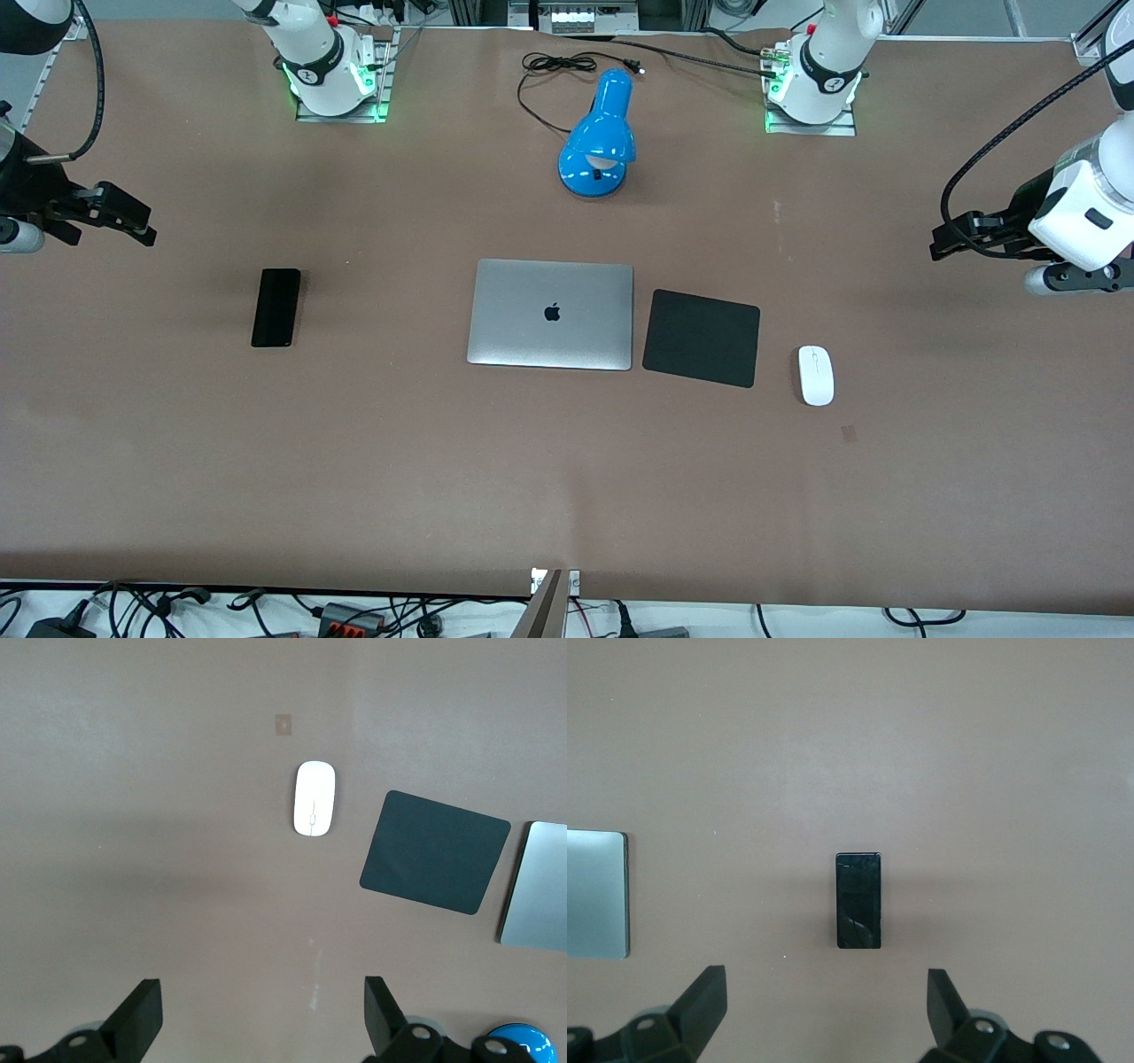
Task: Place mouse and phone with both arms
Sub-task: 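Move the right gripper over the black phone while the left gripper reaches the mouse, then lower and close the right gripper on the phone while the left grasps the mouse, then carry the phone toward the laptop while the left gripper carries the mouse, then set the white mouse on the black pad and open the left gripper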
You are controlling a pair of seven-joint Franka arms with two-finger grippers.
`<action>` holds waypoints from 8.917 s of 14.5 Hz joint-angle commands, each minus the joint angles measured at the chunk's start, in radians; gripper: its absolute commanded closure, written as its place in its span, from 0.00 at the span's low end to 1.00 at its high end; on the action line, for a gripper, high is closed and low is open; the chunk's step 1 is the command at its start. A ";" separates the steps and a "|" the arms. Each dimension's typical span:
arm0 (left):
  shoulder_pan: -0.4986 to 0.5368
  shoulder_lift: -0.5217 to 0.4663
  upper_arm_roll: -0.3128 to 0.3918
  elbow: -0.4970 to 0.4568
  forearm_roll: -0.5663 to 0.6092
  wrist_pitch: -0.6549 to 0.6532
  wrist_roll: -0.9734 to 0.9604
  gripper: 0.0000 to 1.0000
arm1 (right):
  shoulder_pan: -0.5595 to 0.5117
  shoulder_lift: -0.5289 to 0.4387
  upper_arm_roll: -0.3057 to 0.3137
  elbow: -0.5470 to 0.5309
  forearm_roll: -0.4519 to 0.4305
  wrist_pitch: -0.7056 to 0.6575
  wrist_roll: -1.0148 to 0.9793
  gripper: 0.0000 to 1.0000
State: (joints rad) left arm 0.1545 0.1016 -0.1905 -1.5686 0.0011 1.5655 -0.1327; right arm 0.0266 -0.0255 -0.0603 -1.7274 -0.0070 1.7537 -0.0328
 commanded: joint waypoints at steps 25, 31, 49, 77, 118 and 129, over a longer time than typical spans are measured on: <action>0.017 0.496 -0.004 0.177 -0.012 0.230 0.022 0.00 | -0.002 0.248 0.013 -0.029 -0.085 0.084 0.040 0.00; -0.058 0.610 -0.004 0.162 0.069 0.316 0.024 0.00 | -0.007 0.390 0.013 -0.081 -0.084 0.248 0.043 0.00; -0.102 0.742 -0.004 0.159 0.139 0.329 0.025 0.00 | -0.044 0.536 0.013 -0.277 -0.041 0.512 0.051 0.00; -0.084 0.733 -0.003 0.177 0.126 0.343 0.127 0.52 | -0.033 0.547 0.014 -0.322 -0.001 0.529 0.051 0.50; -0.092 0.528 -0.214 0.171 0.140 0.128 -0.220 0.00 | 0.312 0.776 0.135 0.143 0.142 0.335 0.504 0.76; 0.062 0.214 -0.204 0.225 0.068 -0.145 -0.220 0.00 | 0.322 0.782 0.129 0.143 0.131 0.337 0.491 0.71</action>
State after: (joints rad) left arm 0.1862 0.3277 -0.4004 -1.3557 0.0481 1.4283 -0.3460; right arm 0.3528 0.7511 0.0722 -1.6057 0.1178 2.1014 0.4570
